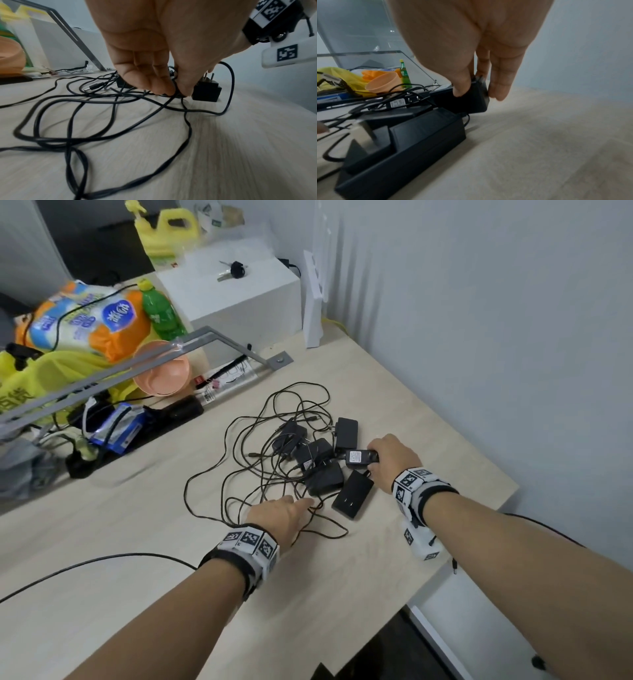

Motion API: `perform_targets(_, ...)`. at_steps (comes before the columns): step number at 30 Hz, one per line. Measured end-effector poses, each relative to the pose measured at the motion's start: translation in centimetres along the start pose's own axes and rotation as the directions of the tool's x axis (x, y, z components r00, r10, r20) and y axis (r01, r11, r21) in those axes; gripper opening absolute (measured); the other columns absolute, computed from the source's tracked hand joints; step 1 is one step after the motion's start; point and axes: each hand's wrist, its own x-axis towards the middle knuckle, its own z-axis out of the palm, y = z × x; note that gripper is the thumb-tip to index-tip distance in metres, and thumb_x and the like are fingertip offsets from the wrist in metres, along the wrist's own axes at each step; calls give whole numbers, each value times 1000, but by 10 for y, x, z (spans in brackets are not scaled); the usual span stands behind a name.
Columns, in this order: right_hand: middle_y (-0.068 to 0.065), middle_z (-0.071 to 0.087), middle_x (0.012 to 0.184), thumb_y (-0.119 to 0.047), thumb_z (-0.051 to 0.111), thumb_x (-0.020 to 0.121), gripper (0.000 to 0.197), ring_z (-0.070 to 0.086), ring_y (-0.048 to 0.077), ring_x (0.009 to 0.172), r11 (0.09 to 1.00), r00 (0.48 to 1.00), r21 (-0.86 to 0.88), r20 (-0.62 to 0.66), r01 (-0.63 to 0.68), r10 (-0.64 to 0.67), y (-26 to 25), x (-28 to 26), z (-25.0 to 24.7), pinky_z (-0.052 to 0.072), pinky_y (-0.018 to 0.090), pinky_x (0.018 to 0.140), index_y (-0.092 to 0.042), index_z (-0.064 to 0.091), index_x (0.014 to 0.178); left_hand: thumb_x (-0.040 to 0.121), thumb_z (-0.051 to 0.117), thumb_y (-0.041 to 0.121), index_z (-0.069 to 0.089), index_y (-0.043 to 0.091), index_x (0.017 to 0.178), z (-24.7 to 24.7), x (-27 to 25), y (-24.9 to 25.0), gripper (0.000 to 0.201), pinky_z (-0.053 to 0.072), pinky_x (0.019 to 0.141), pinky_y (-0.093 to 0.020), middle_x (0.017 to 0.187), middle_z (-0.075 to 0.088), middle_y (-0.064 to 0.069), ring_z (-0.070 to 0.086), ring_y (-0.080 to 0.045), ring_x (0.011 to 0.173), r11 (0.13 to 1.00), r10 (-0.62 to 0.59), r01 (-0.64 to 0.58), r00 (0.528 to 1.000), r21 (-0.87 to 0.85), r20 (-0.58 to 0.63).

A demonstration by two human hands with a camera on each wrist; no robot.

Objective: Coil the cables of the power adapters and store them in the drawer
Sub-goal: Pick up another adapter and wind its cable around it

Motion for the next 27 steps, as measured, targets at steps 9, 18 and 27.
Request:
perform_targets(9,4,48,121,-18,57,92,28,55,23,101,947,969,231,-157,225,-192,-9,-37,-58,42,32,93,-16,53,120,96,43,39,44,38,136,-23,-15,5,40,48,90,-36,132,51,1,55,-24,115,995,-47,40,995,-88,-84)
perform_targets(18,4,57,114,-13,53,94,28,51,15,97,814,850,359,-446,457,-281,-46,-69,-133,36,23,88,-10,52,122,89,62,39,66,21,100,-83,-31,11,21,50,77,-32,107,39,4,52,-17,85,954,-201,52,843,-296,-499)
perform_targets(27,2,59,107,-18,46,90,32,56,16,96,636,617,374,-759,675,-208,-89,-87,-203,42,15,85,-3,50,119,88,65,33,39,25,139,-143,-46,20,58,45,96,-35,134,46,-2,54,-17,111,824,-302,-105,750,-557,-588)
